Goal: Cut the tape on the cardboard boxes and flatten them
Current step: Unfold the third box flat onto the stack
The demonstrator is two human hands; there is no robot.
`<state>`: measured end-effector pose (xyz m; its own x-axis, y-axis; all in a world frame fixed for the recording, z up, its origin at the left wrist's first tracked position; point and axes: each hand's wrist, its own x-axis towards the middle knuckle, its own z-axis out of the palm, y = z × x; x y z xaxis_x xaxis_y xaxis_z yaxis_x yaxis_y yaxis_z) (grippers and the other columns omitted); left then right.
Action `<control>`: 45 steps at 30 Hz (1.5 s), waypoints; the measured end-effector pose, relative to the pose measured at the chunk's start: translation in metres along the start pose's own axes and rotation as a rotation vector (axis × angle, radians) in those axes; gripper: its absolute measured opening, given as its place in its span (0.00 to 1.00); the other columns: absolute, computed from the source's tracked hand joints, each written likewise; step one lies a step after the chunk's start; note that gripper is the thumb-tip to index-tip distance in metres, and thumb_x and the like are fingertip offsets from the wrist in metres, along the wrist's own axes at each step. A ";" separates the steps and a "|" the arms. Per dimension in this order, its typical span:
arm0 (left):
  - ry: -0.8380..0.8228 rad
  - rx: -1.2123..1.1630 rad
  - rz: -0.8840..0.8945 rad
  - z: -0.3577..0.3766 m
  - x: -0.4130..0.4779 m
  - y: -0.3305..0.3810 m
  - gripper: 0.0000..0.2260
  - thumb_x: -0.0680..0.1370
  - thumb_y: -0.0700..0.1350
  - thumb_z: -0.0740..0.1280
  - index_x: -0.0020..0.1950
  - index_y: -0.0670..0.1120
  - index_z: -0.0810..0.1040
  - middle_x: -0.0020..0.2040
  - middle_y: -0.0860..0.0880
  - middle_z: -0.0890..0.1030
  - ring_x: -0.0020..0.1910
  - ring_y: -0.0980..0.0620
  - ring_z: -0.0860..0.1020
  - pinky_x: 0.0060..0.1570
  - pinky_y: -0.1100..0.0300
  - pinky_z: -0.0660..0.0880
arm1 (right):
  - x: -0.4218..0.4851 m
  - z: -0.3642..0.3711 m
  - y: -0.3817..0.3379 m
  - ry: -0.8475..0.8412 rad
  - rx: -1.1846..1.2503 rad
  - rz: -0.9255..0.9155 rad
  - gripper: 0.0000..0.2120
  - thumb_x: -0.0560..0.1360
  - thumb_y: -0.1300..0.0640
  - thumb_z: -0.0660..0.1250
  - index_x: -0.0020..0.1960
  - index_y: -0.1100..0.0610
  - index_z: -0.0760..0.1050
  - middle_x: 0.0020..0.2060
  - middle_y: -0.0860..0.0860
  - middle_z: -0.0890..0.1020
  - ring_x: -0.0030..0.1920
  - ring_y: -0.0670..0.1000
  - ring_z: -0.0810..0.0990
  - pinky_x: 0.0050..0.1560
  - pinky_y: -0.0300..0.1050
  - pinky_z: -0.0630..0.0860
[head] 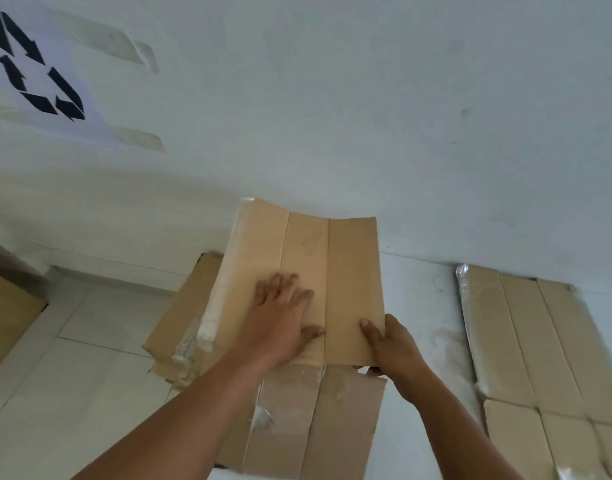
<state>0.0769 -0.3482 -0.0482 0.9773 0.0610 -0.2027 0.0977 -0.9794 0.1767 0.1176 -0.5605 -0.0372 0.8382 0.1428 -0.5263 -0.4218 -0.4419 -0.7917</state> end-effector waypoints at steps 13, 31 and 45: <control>-0.329 0.009 0.015 0.111 -0.025 -0.064 0.34 0.80 0.67 0.56 0.81 0.62 0.44 0.81 0.52 0.34 0.80 0.41 0.36 0.74 0.31 0.46 | 0.026 0.082 0.084 0.329 -0.716 0.034 0.39 0.77 0.38 0.63 0.79 0.50 0.49 0.70 0.55 0.63 0.69 0.57 0.65 0.67 0.53 0.67; -0.081 -0.607 -0.592 0.085 -0.025 -0.114 0.31 0.74 0.56 0.75 0.68 0.43 0.67 0.57 0.43 0.79 0.52 0.42 0.78 0.46 0.55 0.72 | 0.017 0.099 0.095 0.357 -0.475 0.416 0.45 0.65 0.31 0.73 0.68 0.57 0.59 0.64 0.58 0.71 0.62 0.61 0.74 0.59 0.56 0.76; 0.058 -0.964 -0.386 0.070 -0.045 -0.027 0.12 0.83 0.49 0.64 0.64 0.45 0.74 0.47 0.49 0.80 0.44 0.50 0.79 0.41 0.55 0.74 | -0.038 -0.009 0.083 0.422 -0.186 0.158 0.12 0.80 0.47 0.63 0.53 0.56 0.70 0.46 0.50 0.79 0.48 0.52 0.78 0.49 0.50 0.77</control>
<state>0.0170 -0.3382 -0.1110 0.8527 0.3714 -0.3673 0.4895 -0.3230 0.8099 0.0537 -0.6111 -0.0803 0.8523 -0.2930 -0.4333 -0.5182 -0.5855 -0.6234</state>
